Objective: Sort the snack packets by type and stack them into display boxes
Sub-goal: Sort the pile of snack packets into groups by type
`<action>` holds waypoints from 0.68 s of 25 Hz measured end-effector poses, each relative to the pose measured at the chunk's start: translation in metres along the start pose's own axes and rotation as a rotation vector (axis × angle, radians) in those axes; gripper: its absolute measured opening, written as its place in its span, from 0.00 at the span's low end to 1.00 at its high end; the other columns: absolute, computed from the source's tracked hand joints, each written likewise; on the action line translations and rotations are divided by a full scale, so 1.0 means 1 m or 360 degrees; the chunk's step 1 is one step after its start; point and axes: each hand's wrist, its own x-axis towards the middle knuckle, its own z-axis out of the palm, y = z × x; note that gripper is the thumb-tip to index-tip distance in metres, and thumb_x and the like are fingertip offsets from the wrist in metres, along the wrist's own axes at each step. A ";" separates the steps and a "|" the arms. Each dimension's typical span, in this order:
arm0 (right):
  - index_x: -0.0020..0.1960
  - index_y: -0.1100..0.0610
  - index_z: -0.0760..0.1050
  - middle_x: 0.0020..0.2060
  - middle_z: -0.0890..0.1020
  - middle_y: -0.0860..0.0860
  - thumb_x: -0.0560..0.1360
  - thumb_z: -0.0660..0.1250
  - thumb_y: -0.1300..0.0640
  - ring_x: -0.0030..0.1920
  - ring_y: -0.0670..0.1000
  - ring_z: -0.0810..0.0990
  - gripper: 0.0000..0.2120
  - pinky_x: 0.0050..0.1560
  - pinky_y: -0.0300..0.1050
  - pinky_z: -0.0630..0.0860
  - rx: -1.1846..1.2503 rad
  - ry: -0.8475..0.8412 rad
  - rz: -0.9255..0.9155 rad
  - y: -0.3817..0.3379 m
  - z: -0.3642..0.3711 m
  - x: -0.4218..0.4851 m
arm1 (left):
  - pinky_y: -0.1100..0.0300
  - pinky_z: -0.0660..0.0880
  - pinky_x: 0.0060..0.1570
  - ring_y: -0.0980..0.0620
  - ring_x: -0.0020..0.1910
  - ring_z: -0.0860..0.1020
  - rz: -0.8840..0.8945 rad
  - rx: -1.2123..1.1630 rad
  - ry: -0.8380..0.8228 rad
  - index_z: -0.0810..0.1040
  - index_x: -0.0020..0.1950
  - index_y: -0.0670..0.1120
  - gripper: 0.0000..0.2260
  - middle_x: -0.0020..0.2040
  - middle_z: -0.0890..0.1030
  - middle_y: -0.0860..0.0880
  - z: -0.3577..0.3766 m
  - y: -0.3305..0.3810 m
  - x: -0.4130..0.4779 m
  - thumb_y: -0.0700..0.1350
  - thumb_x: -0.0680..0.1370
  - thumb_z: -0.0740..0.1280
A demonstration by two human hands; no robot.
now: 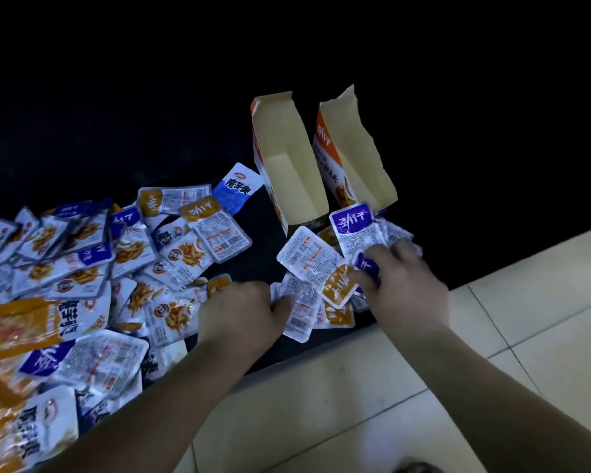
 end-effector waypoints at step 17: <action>0.67 0.54 0.78 0.72 0.74 0.55 0.81 0.65 0.51 0.76 0.61 0.68 0.17 0.70 0.67 0.67 0.0204 0.0150 -0.0468 -0.002 0.015 -0.031 | 0.51 0.78 0.59 0.49 0.69 0.72 0.0969 -0.0349 0.0148 0.74 0.75 0.51 0.26 0.79 0.68 0.51 0.028 -0.040 -0.016 0.49 0.76 0.66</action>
